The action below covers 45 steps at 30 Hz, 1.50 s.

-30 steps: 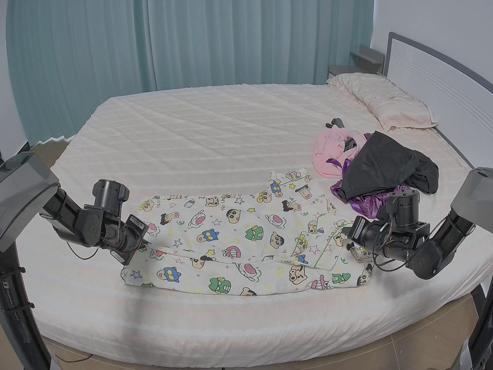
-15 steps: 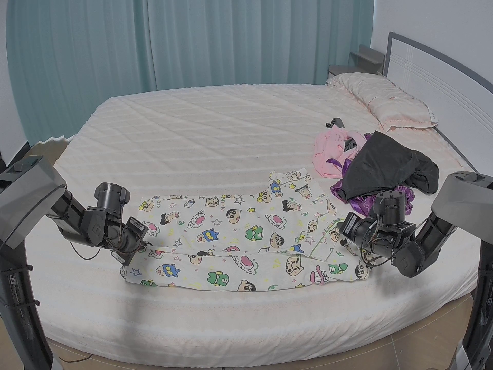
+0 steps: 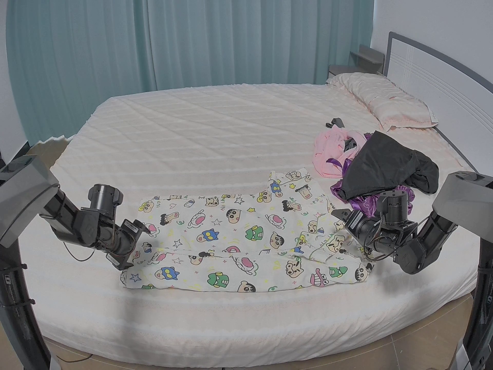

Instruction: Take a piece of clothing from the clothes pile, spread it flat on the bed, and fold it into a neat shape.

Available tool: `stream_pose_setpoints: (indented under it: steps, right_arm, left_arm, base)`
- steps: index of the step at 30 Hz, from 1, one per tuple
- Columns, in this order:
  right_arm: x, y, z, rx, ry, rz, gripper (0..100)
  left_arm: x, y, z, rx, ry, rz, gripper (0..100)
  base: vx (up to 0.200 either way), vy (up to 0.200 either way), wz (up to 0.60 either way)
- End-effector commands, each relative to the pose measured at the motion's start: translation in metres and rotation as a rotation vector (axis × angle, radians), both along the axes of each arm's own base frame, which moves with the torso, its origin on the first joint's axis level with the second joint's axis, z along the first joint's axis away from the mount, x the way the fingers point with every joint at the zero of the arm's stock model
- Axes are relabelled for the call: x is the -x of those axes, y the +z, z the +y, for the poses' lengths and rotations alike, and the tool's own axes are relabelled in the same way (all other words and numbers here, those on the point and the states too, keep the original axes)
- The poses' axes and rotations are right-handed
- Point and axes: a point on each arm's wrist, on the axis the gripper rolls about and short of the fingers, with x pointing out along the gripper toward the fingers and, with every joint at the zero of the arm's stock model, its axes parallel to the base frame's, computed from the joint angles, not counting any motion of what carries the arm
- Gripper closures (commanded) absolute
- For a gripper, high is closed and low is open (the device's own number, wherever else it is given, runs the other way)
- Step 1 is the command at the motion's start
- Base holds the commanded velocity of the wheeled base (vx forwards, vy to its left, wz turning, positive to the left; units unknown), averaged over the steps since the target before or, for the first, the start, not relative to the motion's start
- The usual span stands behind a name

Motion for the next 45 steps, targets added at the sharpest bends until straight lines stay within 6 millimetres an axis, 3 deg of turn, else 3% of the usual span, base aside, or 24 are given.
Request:
stream_pose_setpoints:
  steps: [1, 6, 8, 15, 32, 33, 41, 45]
  right_arm:
    - [0.014, 0.026, -0.008, -0.066, -0.046, 0.004, 0]
    - [0.029, 0.032, -0.009, -0.127, -0.112, 0.095, 0]
    - [0.032, 0.034, -0.007, -0.147, -0.137, 0.121, 0]
    - [0.027, 0.008, 0.003, -0.136, -0.134, 0.187, 0]
    - [-0.029, -0.024, 0.026, -0.114, -0.126, 0.182, 0]
    - [-0.030, -0.027, 0.026, -0.108, -0.126, 0.191, 100]
    - [-0.018, -0.017, 0.026, -0.060, -0.106, 0.209, 100]
    - [-0.009, 0.000, 0.024, -0.026, -0.149, 0.200, 100]
  left_arm:
    - [0.030, 0.039, 0.023, 0.061, 0.020, -0.065, 0]
    - [0.068, 0.060, 0.026, 0.098, 0.022, -0.090, 0]
    - [0.073, 0.062, 0.026, 0.105, 0.030, -0.090, 0]
    - [0.074, 0.061, 0.023, 0.149, 0.021, -0.083, 0]
    - [0.074, 0.059, 0.023, 0.173, 0.013, -0.074, 0]
    - [0.074, 0.059, 0.024, 0.173, 0.016, -0.073, 0]
    - [0.074, 0.058, 0.025, 0.173, 0.020, -0.071, 0]
    - [0.076, 0.057, 0.025, 0.173, 0.020, -0.065, 0]
  base:
    - [0.000, 0.000, 0.00]
    - [0.000, 0.000, 0.00]
    - [0.000, 0.000, 0.00]
    - [0.000, 0.000, 0.00]
    - [0.000, 0.000, 0.00]
    - [0.000, 0.000, 0.00]
    - [0.000, 0.000, 0.00]
    - [0.000, 0.000, 0.00]
